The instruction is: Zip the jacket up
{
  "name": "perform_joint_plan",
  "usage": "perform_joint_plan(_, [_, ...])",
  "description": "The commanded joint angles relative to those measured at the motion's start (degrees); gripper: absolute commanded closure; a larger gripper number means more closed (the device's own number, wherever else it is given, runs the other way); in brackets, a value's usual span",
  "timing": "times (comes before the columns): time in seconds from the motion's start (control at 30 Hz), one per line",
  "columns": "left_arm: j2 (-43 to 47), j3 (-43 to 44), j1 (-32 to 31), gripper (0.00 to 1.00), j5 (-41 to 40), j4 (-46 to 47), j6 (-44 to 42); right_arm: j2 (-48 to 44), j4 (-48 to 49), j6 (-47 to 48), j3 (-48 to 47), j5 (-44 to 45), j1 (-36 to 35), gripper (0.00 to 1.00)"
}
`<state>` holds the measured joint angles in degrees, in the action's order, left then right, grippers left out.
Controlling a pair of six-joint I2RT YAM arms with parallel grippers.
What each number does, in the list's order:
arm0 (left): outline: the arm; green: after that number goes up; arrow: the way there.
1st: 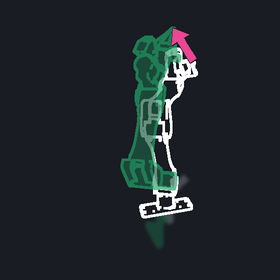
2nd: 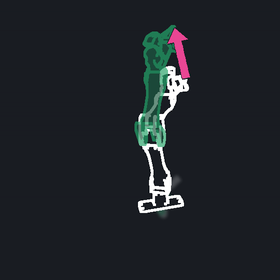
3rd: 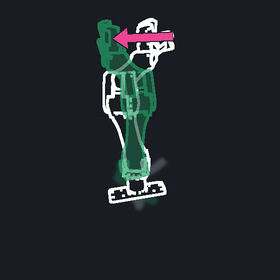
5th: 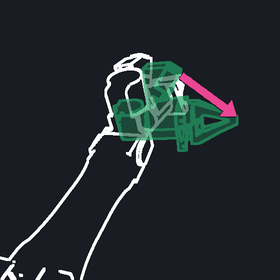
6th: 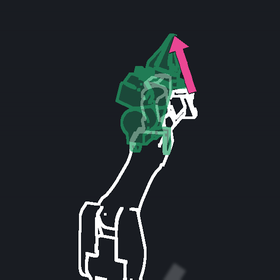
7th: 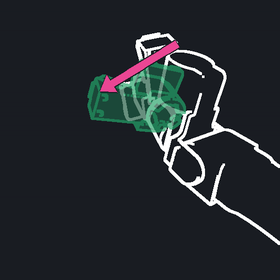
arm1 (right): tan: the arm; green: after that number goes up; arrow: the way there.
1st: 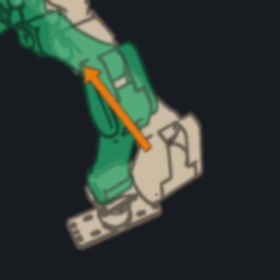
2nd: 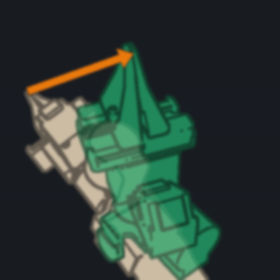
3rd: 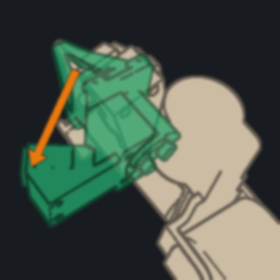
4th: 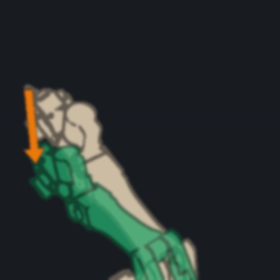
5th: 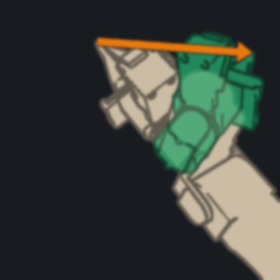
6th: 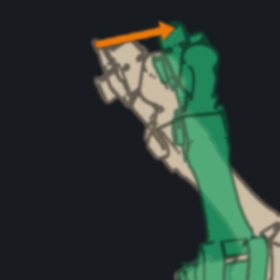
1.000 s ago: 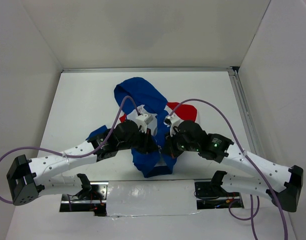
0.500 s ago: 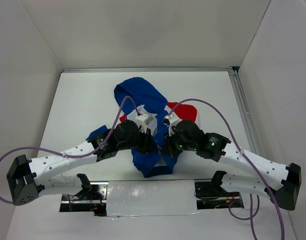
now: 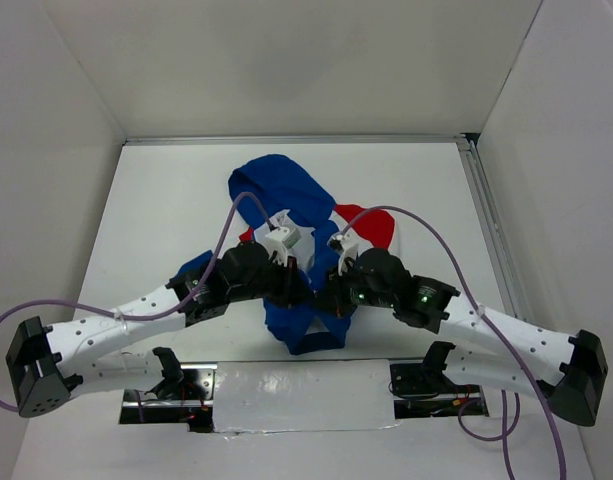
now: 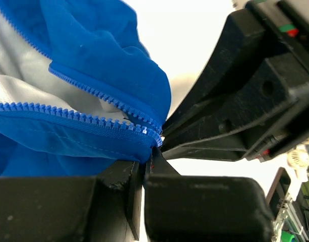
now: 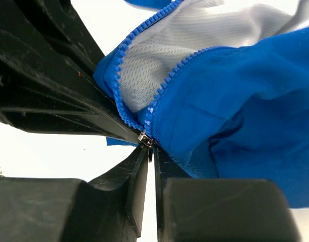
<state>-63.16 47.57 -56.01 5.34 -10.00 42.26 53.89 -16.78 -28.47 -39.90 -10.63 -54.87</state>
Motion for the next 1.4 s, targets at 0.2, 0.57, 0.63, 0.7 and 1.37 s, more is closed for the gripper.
perform_joint_plan(0.2, [4.62,2.87,-0.51,1.0,7.22,7.63,-0.51,-6.6,15.98,-4.05,3.51,-0.7,1.52,0.78])
perform_joint_plan(0.57, [4.88,4.2,-0.59,1.0,8.46,7.98,-0.95,-11.7,17.13,-3.79,4.74,-0.53,1.61,0.7])
perform_joint_plan(0.63, [4.88,4.28,-0.59,1.0,7.84,7.54,-1.04,-12.14,15.82,-4.31,4.48,-0.35,1.7,0.71])
perform_joint_plan(0.7, [4.88,4.11,-0.51,1.0,7.58,7.63,-0.95,-12.75,15.81,-4.05,4.74,-0.96,1.7,0.71])
perform_joint_plan(1.37, [5.59,3.93,-0.59,1.0,3.71,4.82,-1.57,-13.46,6.76,-5.02,0.44,0.7,1.87,0.86])
